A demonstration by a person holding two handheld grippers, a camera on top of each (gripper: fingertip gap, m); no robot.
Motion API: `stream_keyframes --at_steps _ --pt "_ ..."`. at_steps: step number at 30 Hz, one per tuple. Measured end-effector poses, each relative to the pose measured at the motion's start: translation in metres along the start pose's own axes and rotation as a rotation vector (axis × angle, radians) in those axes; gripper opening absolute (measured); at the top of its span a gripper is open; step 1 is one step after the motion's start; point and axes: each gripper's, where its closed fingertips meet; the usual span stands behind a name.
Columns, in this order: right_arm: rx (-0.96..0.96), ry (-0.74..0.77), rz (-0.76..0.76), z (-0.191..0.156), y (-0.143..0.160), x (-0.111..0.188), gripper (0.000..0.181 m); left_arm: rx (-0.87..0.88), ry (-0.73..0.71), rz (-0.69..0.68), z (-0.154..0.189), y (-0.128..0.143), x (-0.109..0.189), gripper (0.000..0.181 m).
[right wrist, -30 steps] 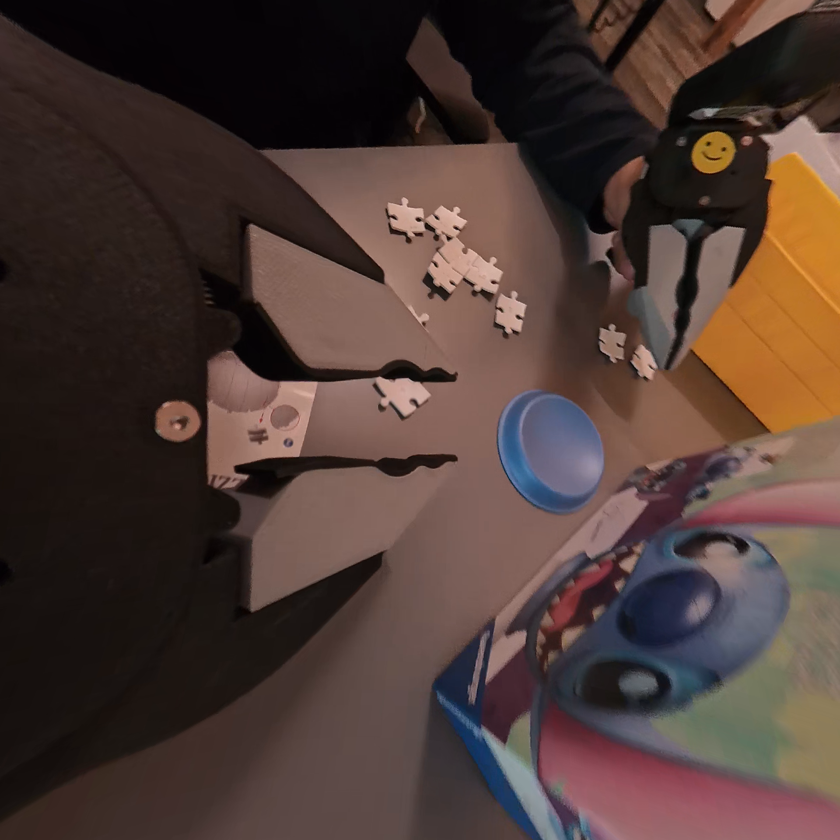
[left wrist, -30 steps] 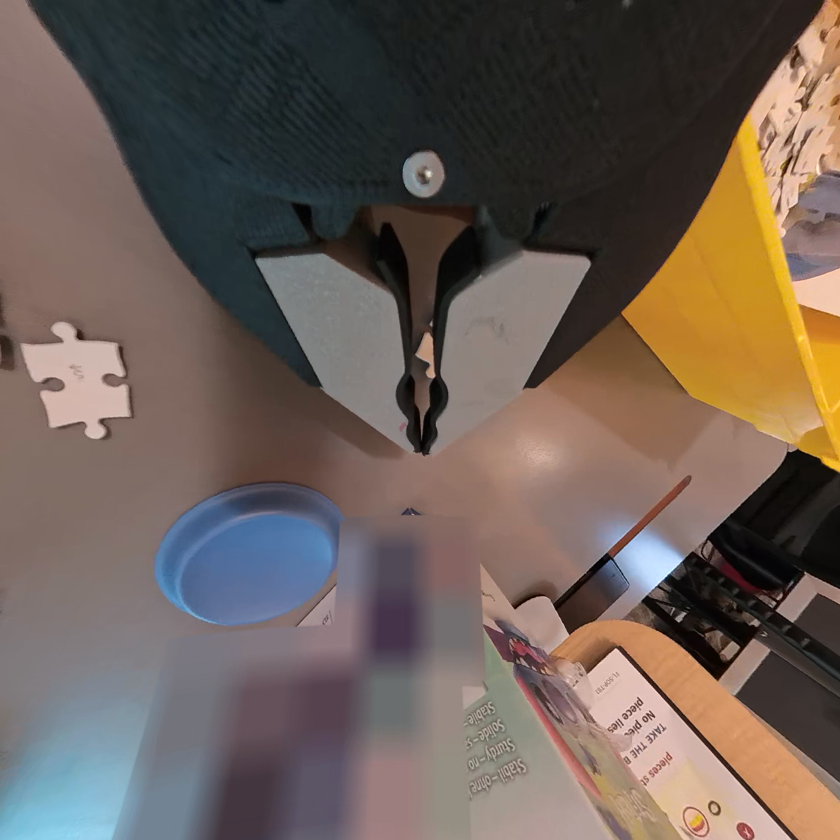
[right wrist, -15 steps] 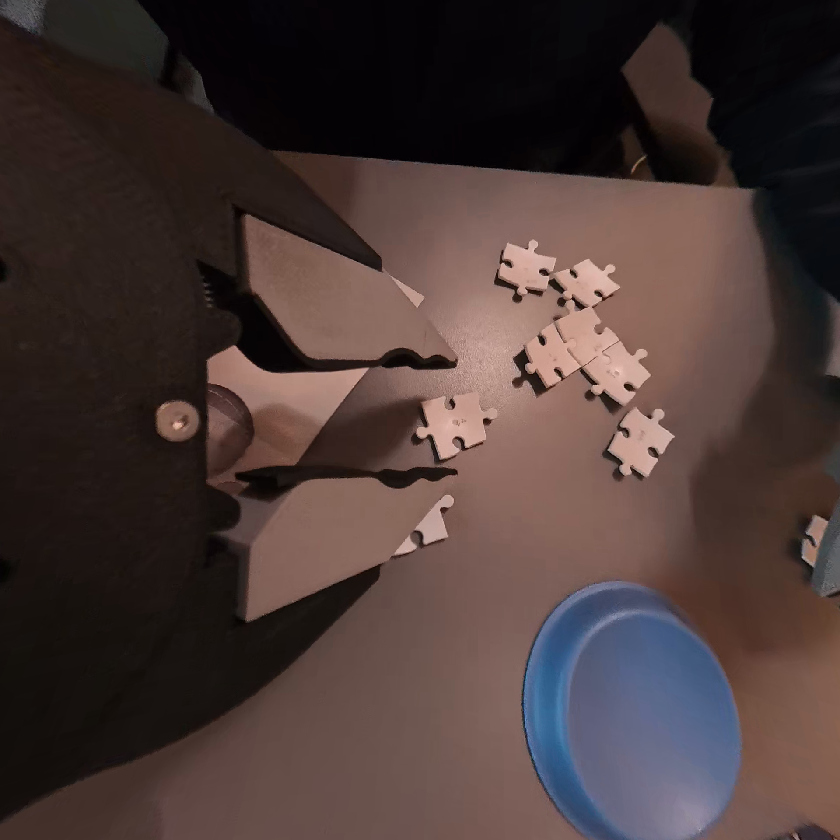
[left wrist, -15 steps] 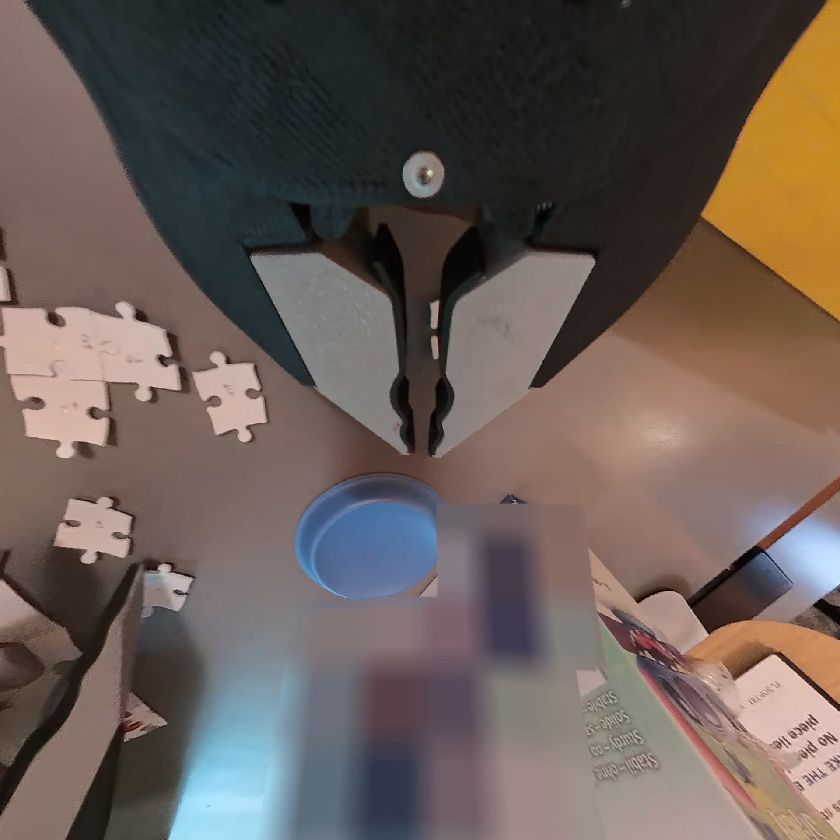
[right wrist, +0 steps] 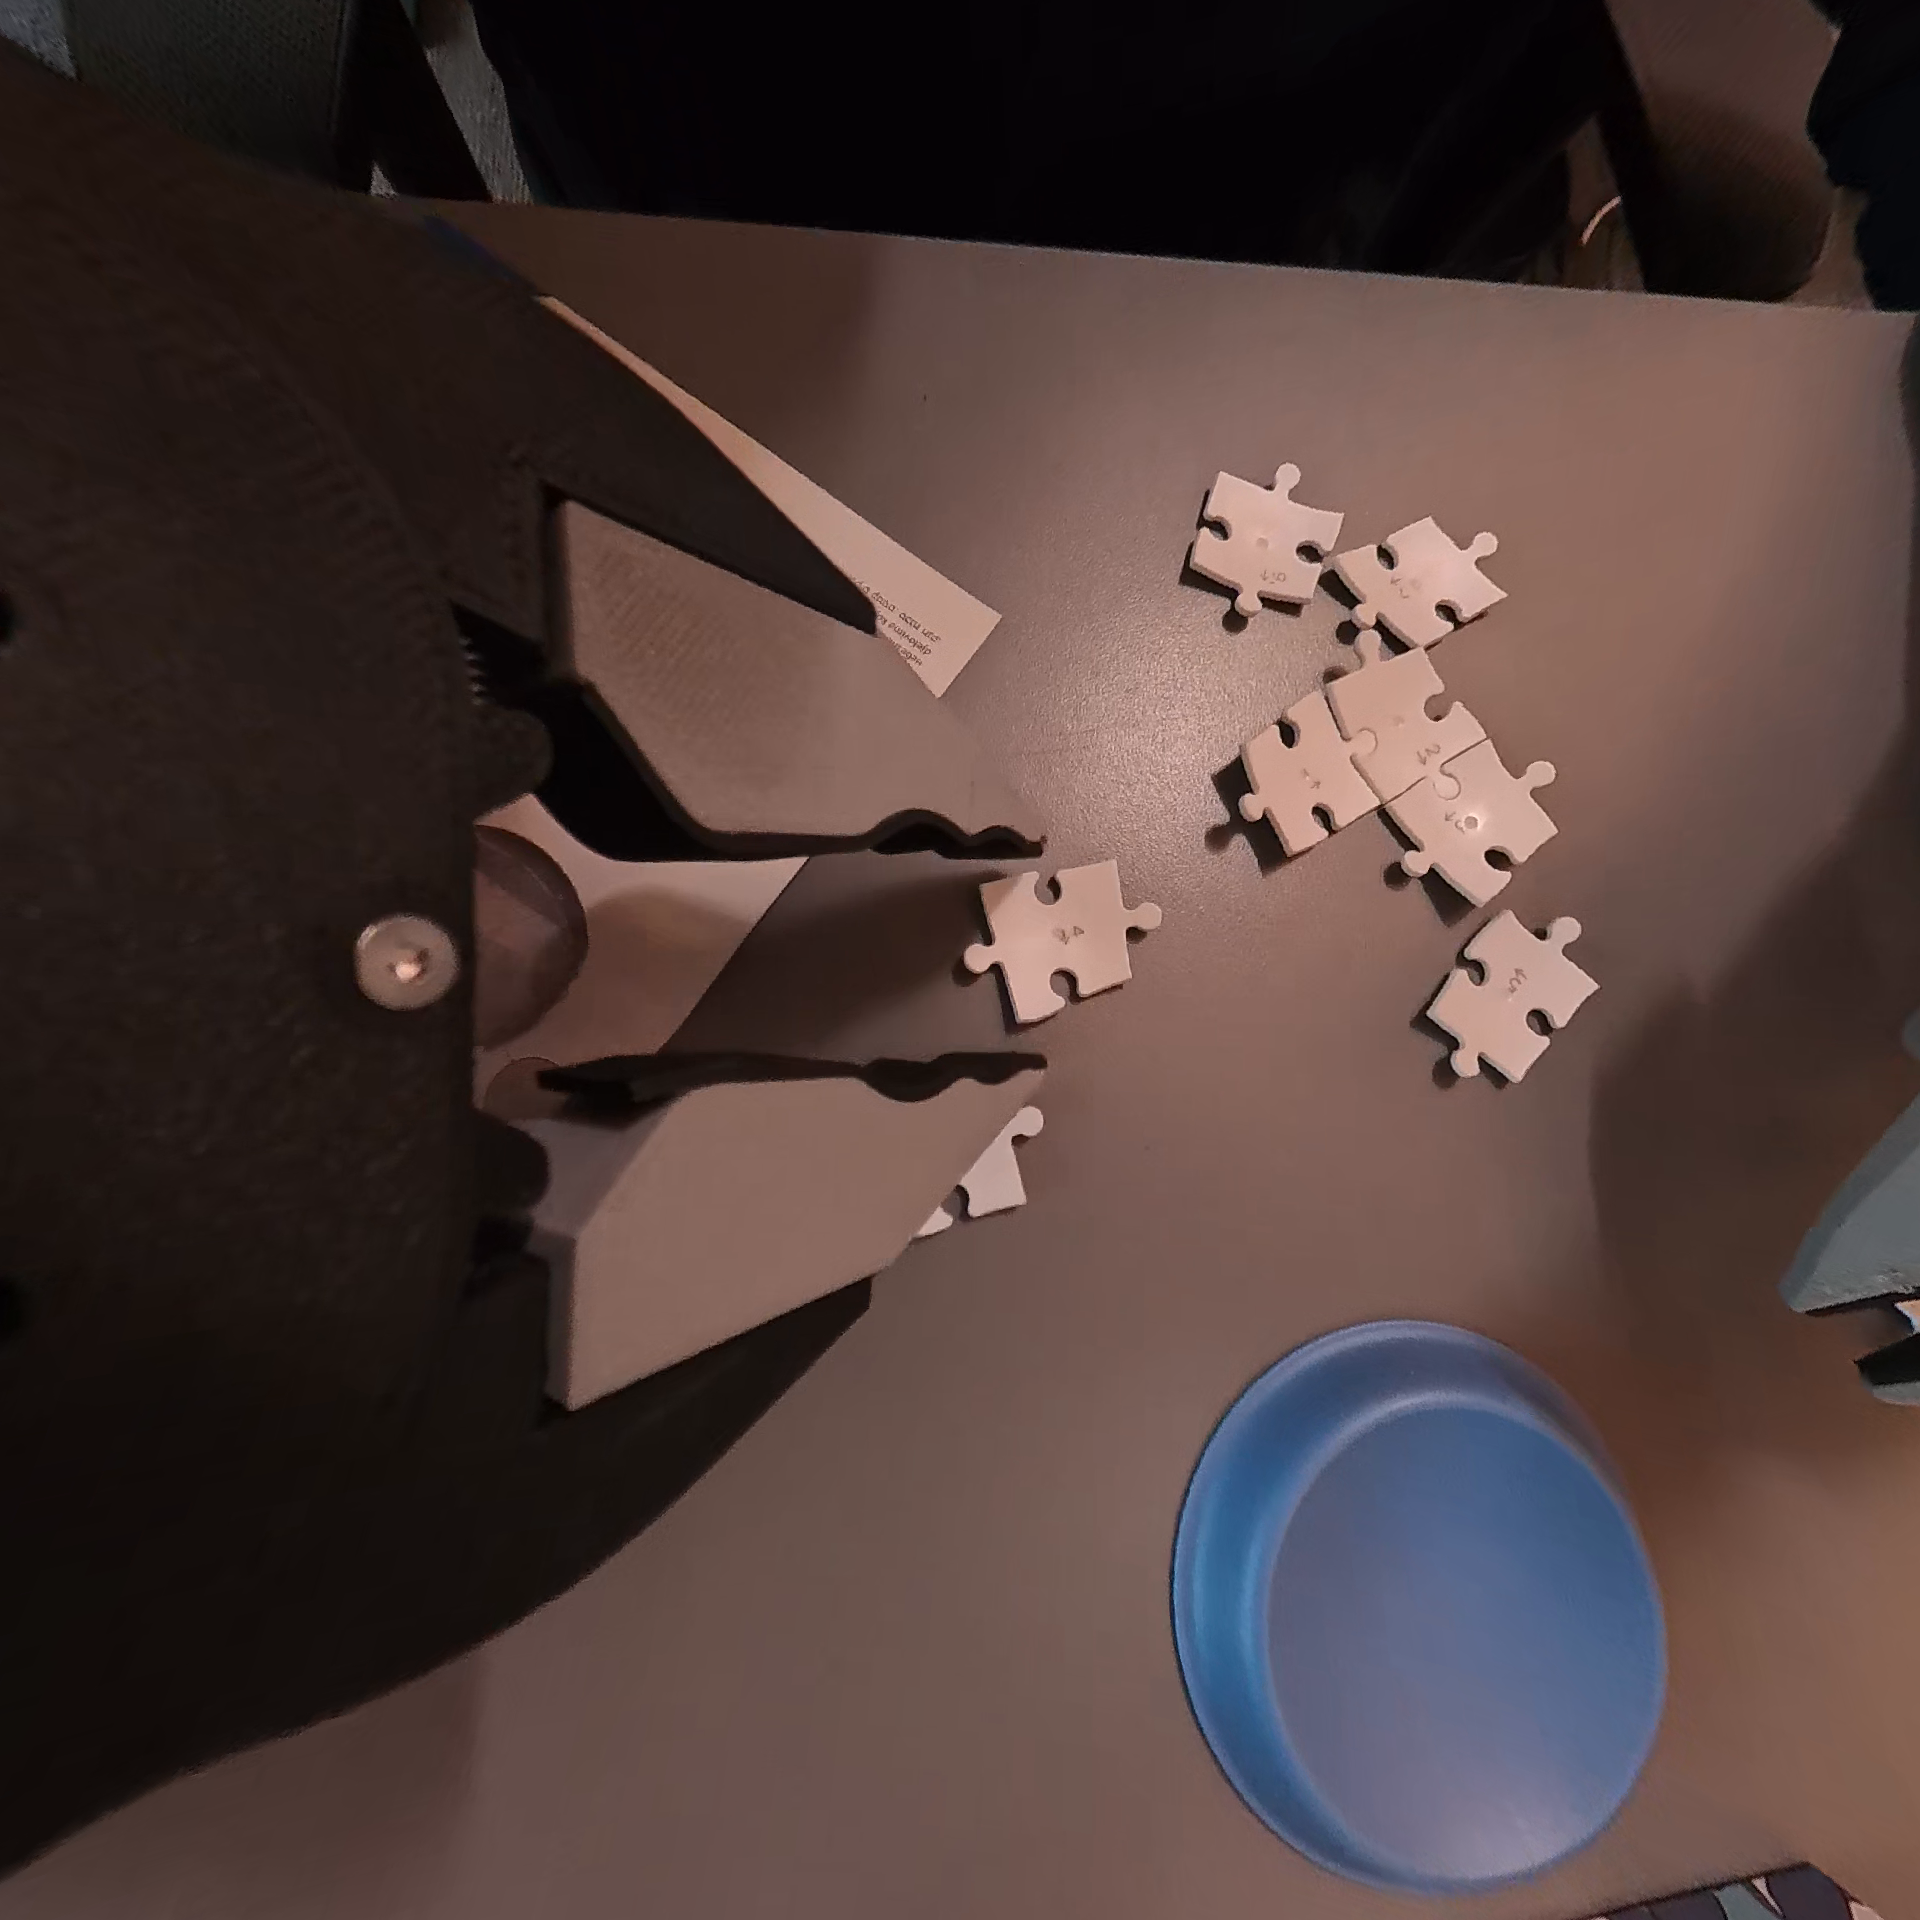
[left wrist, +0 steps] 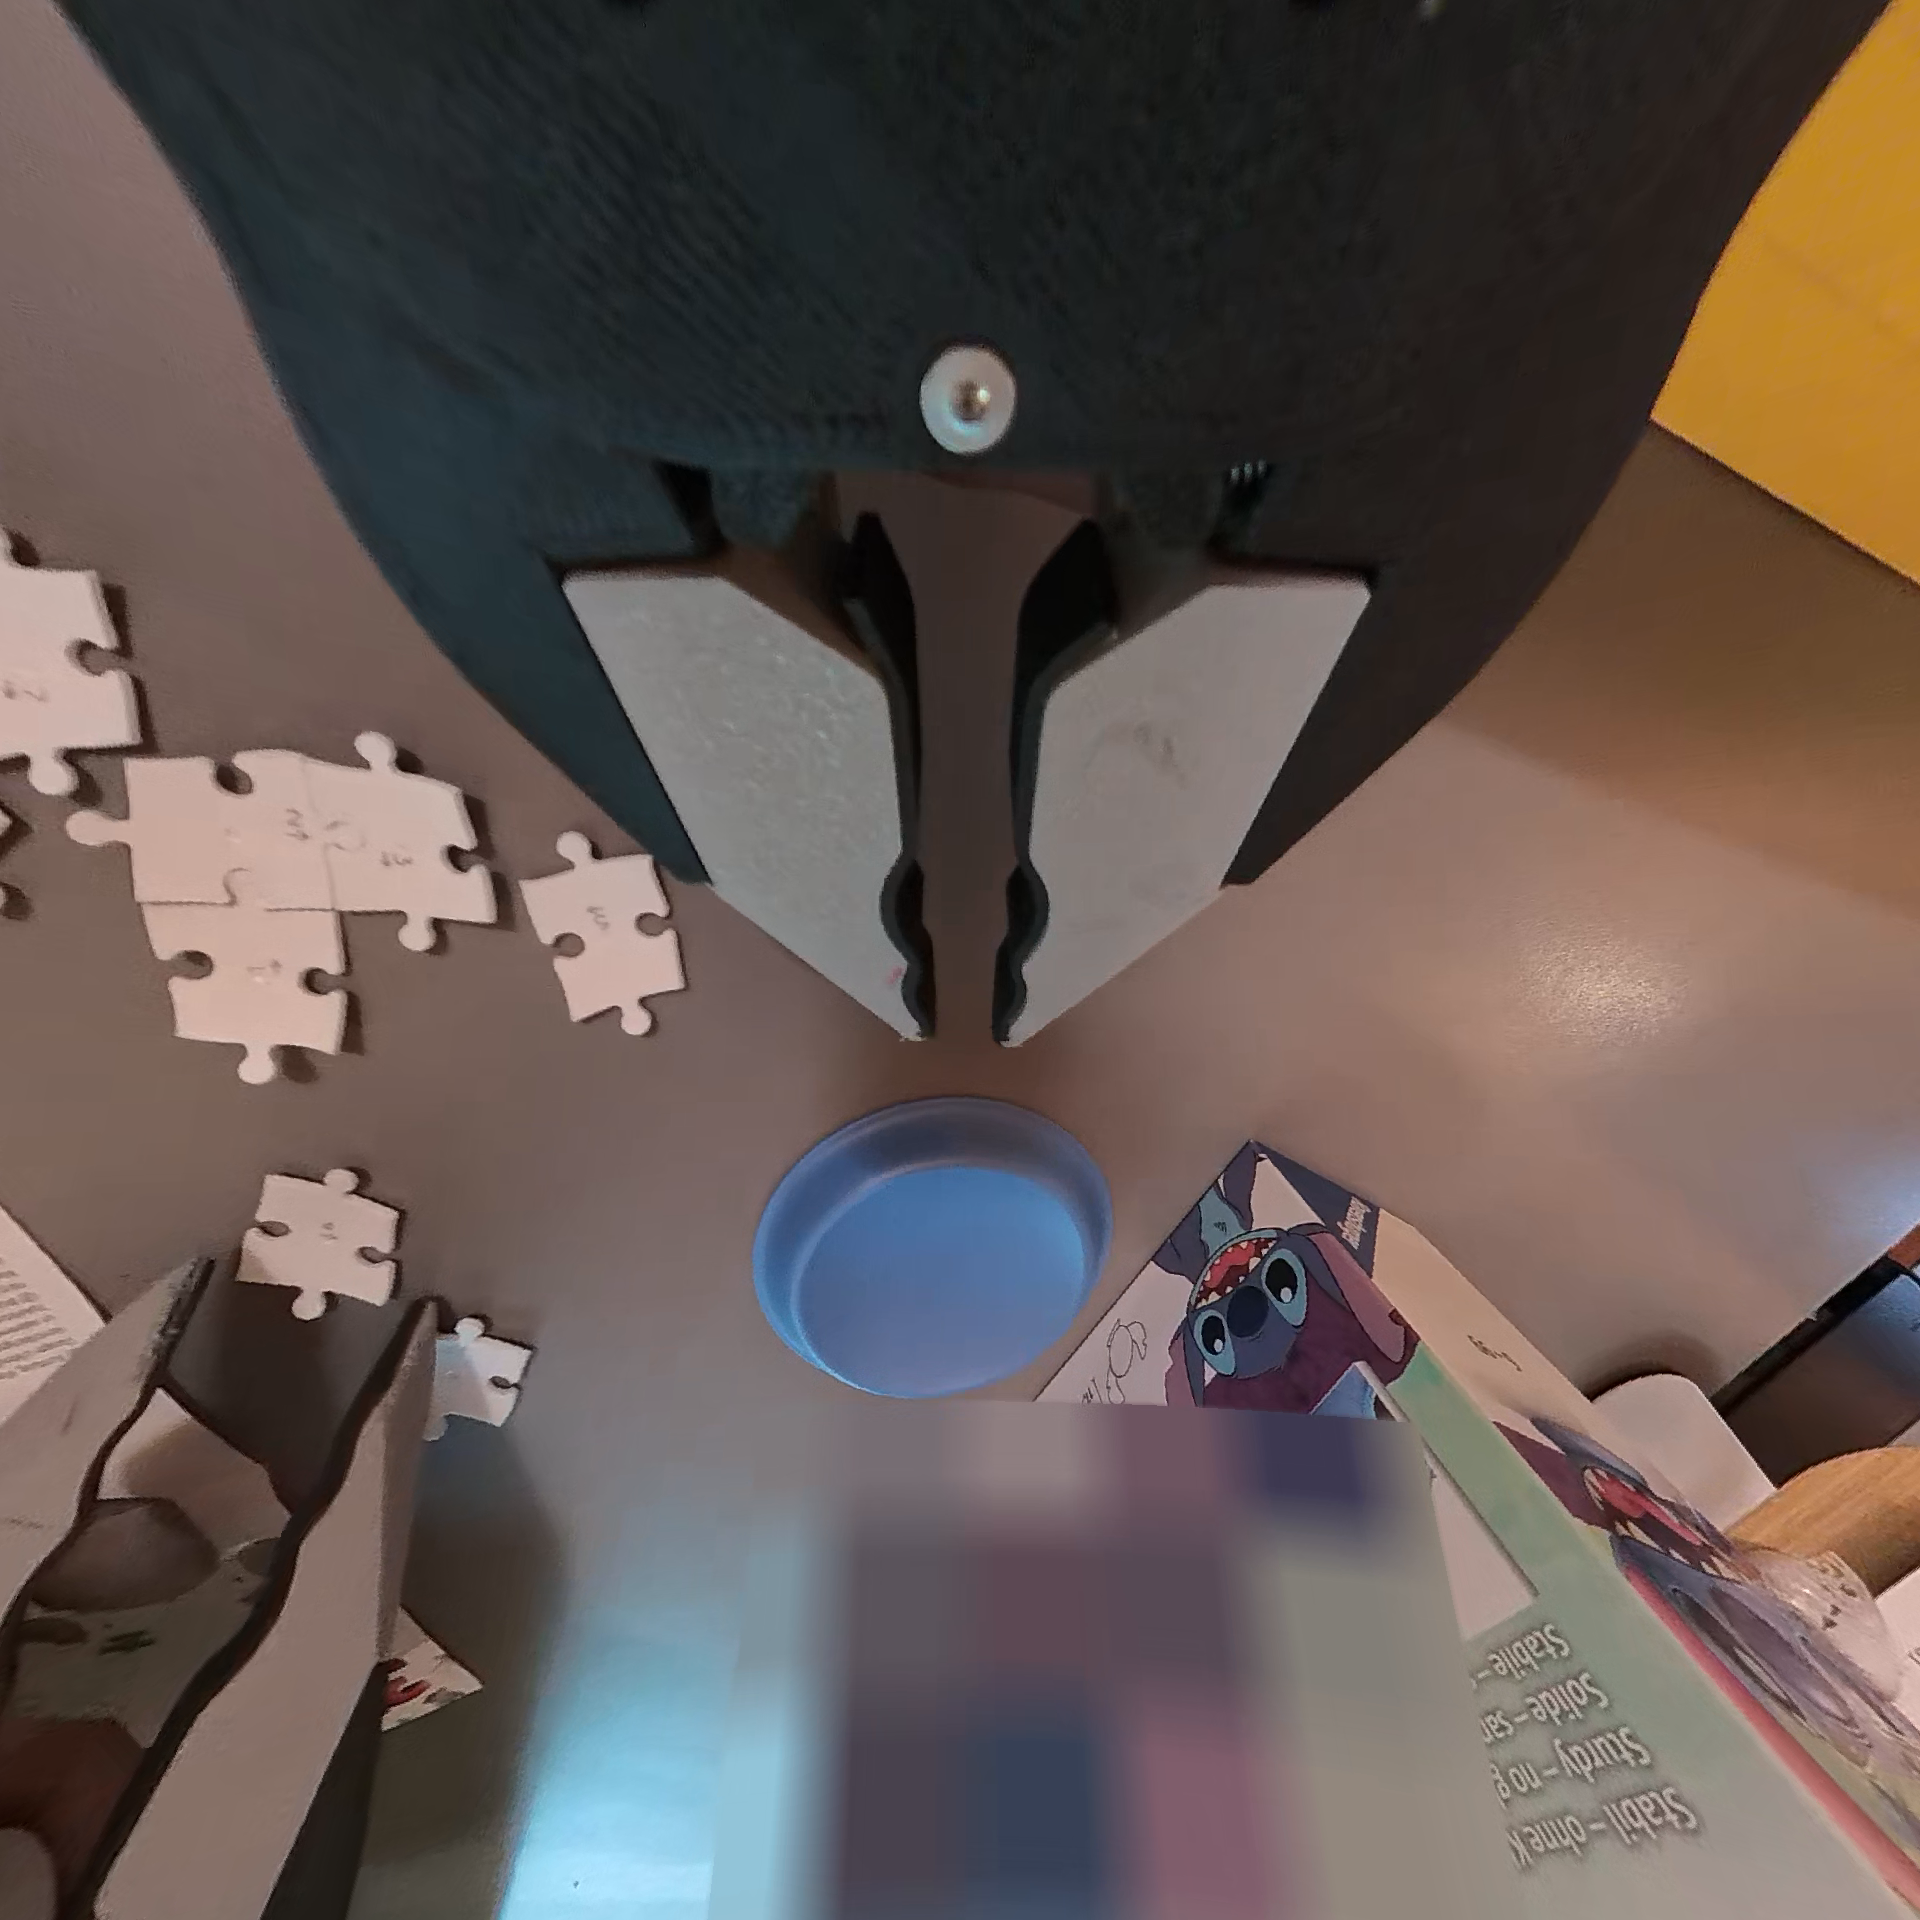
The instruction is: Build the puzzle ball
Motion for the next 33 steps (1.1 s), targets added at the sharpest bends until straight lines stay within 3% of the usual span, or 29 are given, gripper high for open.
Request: stream_keyframes --at_steps 11,18,22,33 --pt "0.206 0.138 0.032 -0.002 -0.001 -0.004 0.025 -0.002 0.004 -0.011 0.001 0.001 -0.001 0.009" --pt "0.185 0.156 0.029 0.001 -0.003 -0.005 0.025 -0.002 0.018 -0.007 0.004 0.000 -0.002 0.009" --pt "0.138 0.148 0.080 0.003 -0.013 0.000 0.003 0.001 0.055 0.000 0.011 -0.002 -0.004 0.009" --pt "0.090 0.121 0.032 0.004 -0.007 -0.009 0.000 0.007 0.071 0.004 0.014 -0.003 -0.005 0.010"
Point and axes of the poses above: each gripper's, where its closed fingertips meet, x back along the fingers, y out of its underside, z = x × y across the jaws, and after that the axes turned 11 degrees about y, right-handed
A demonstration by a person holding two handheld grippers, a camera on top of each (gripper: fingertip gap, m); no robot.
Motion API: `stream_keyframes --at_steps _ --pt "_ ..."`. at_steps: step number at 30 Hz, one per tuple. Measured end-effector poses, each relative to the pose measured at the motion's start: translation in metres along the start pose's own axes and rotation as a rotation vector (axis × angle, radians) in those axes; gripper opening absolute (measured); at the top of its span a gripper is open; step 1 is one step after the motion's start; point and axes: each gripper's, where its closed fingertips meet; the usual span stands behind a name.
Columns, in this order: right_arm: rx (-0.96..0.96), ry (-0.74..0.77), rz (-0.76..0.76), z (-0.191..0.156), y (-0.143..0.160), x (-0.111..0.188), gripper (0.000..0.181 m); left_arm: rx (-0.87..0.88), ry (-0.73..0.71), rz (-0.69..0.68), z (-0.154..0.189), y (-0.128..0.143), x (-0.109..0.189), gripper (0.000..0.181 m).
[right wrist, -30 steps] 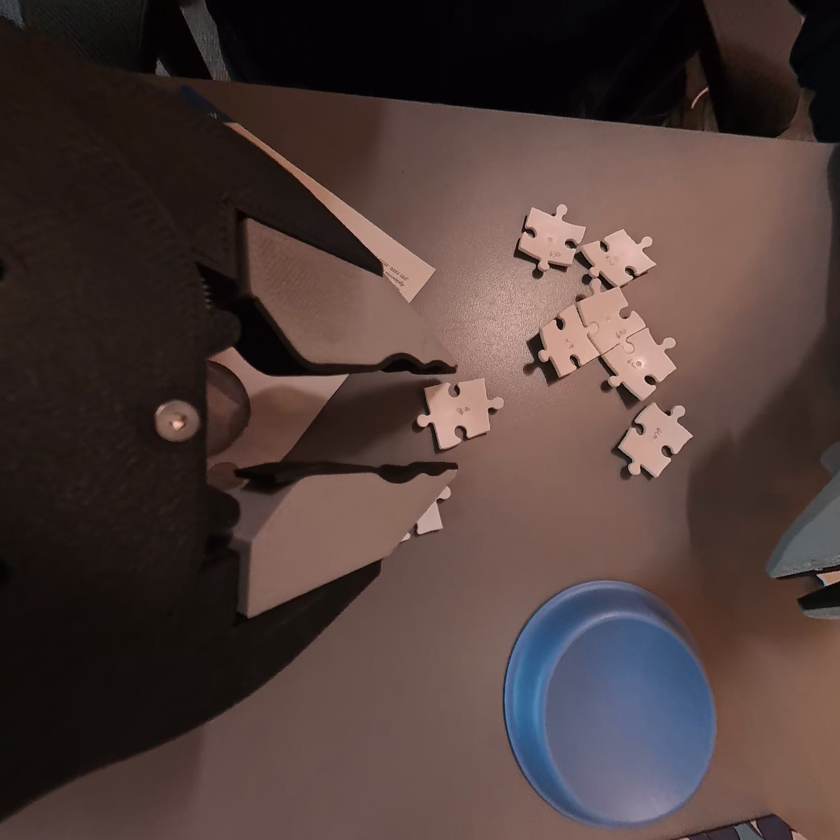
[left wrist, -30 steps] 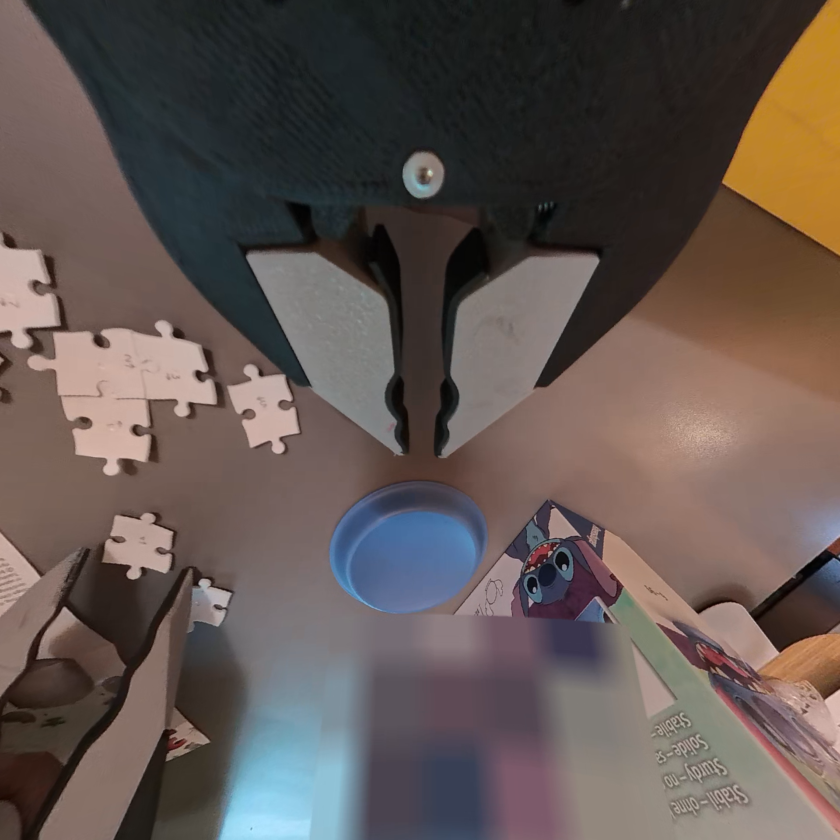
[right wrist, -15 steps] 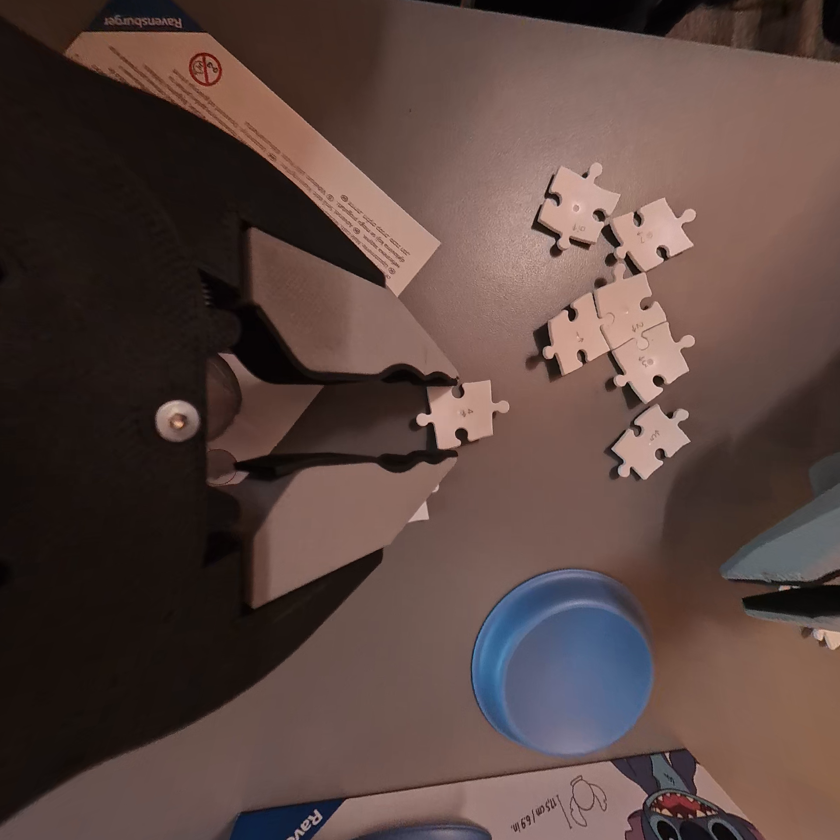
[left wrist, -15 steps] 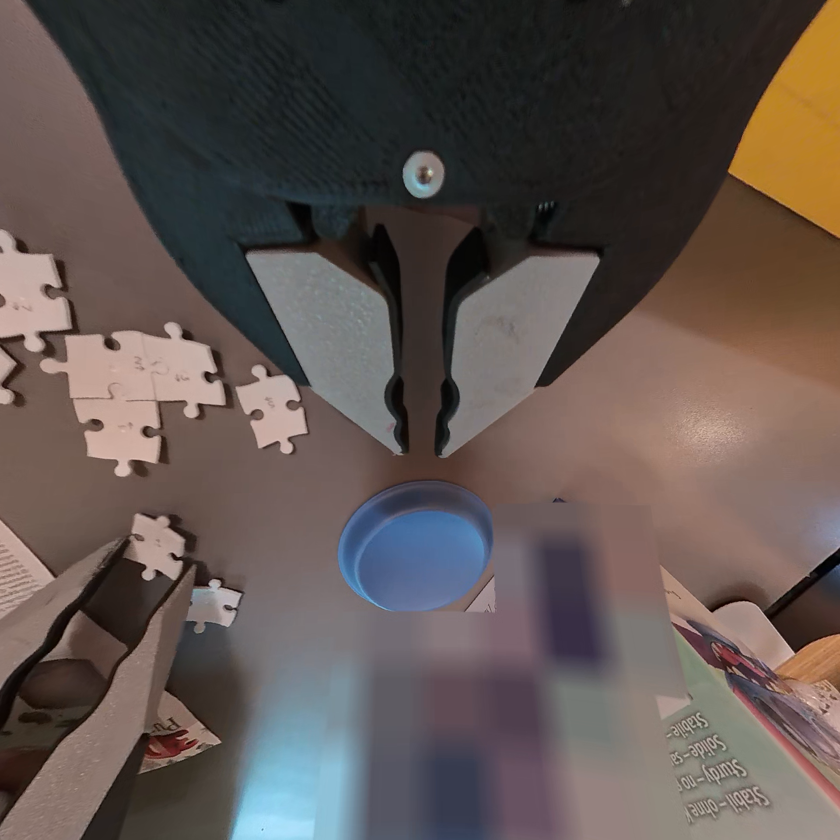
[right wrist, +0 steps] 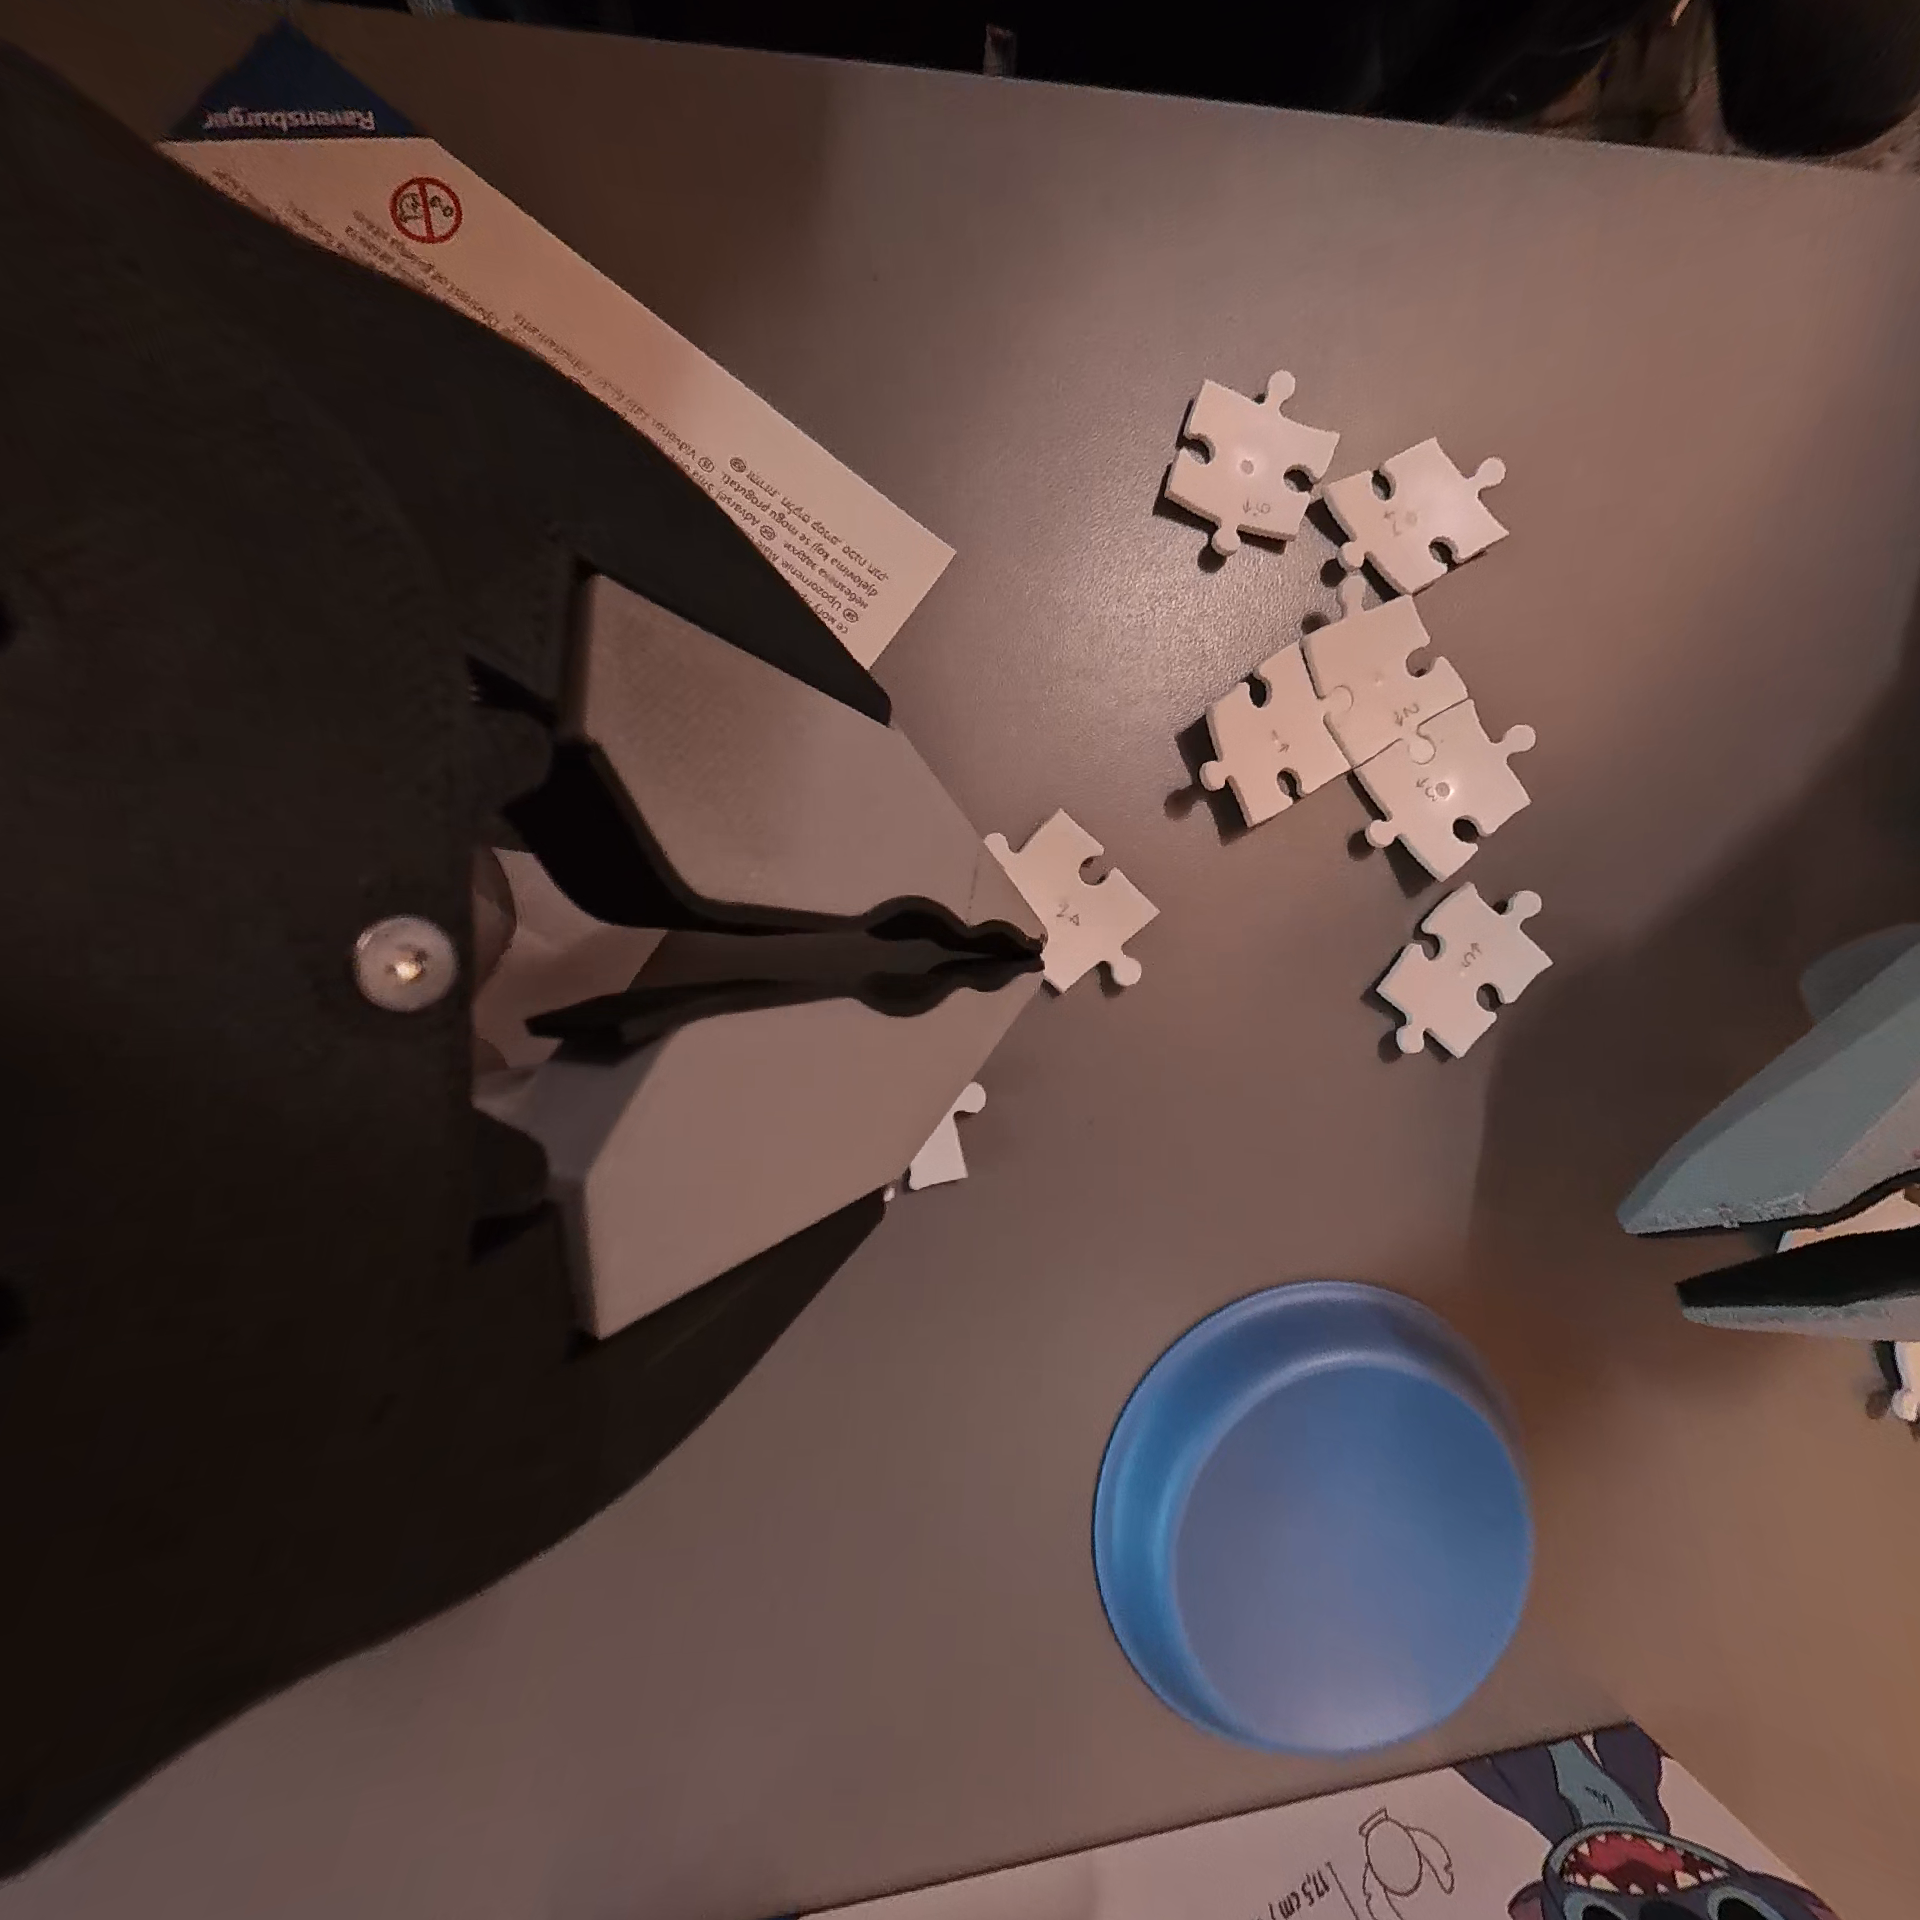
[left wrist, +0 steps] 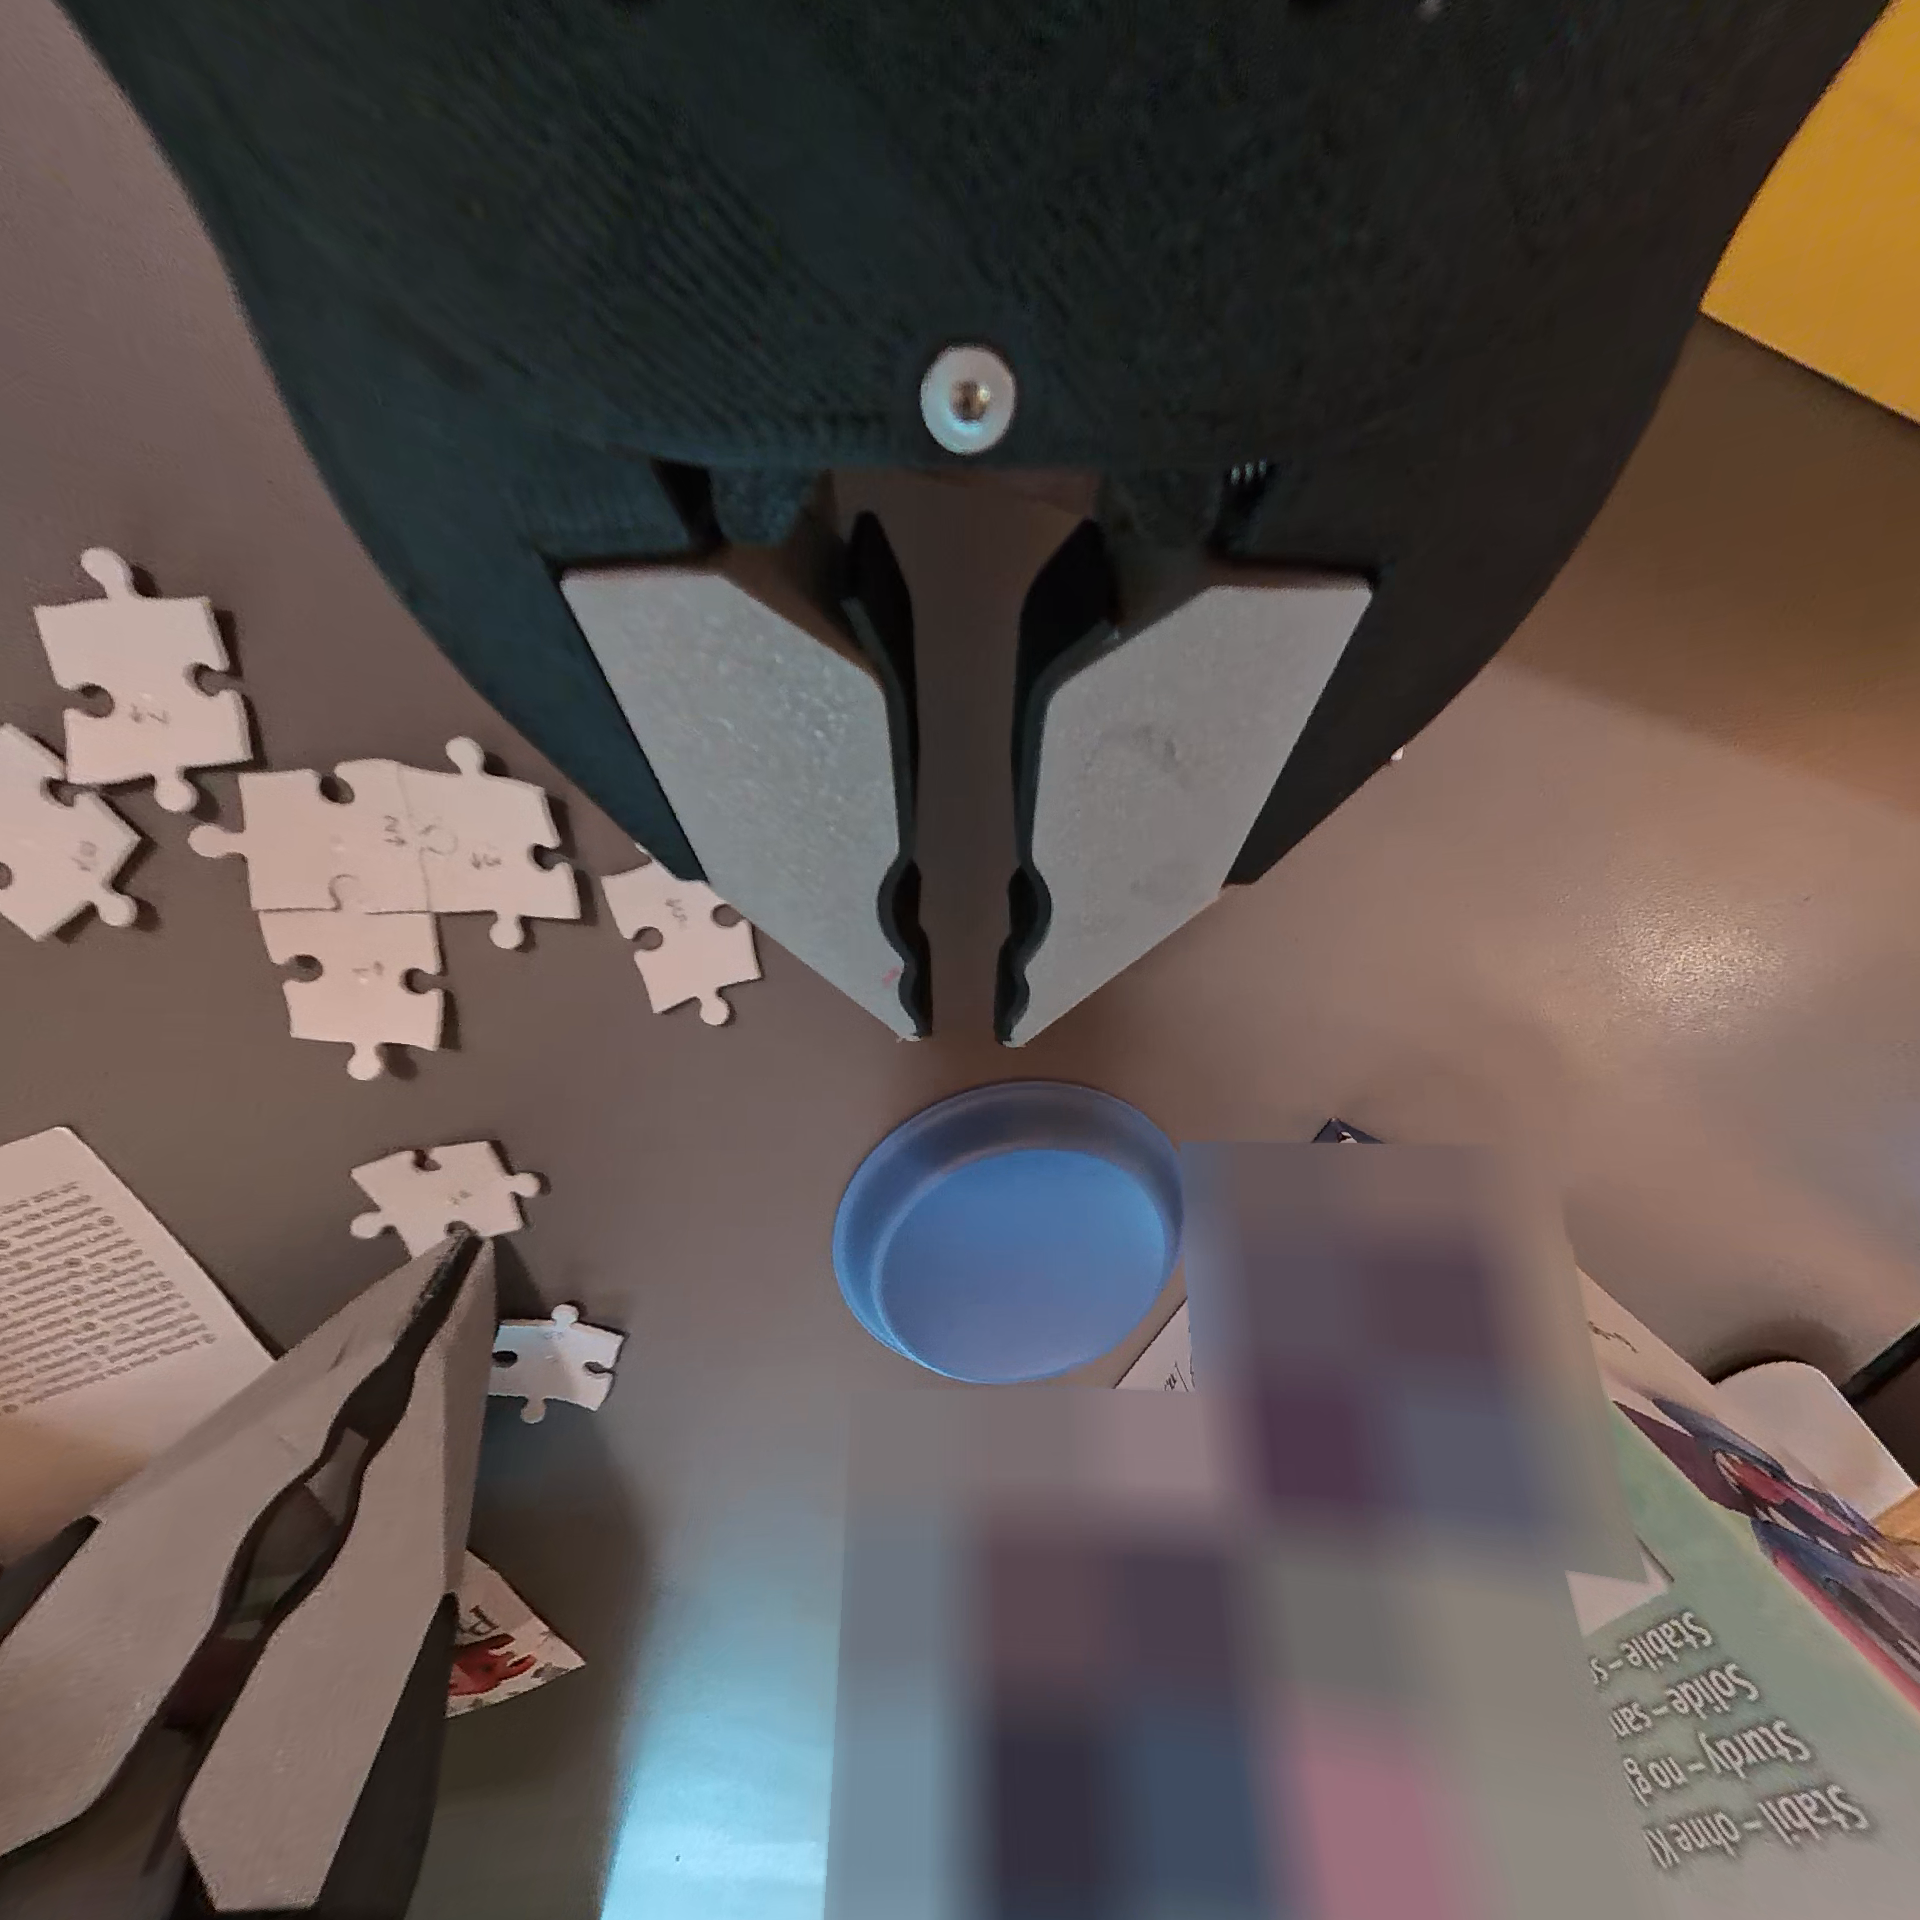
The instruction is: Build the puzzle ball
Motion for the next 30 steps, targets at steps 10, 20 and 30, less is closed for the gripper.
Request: stream_keyframes --at_steps 10,20,30 --pt "-0.095 -0.010 0.051 0.009 -0.008 0.010 0.000 0.010 -0.010 -0.001 -0.003 0.001 0.001 0.010" --pt "-0.124 -0.047 0.037 0.009 -0.004 0.015 0.000 0.010 -0.020 -0.007 -0.006 0.002 0.002 0.010" --pt "-0.133 -0.071 0.015 0.005 -0.001 0.014 0.011 0.008 -0.024 -0.013 -0.006 0.003 0.002 0.010"
Point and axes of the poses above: each gripper's, where its closed fingertips meet, x back along the fingers, y out of its underside, z = x × y across the jaws, and after that the axes turned 11 degrees about y, right-handed
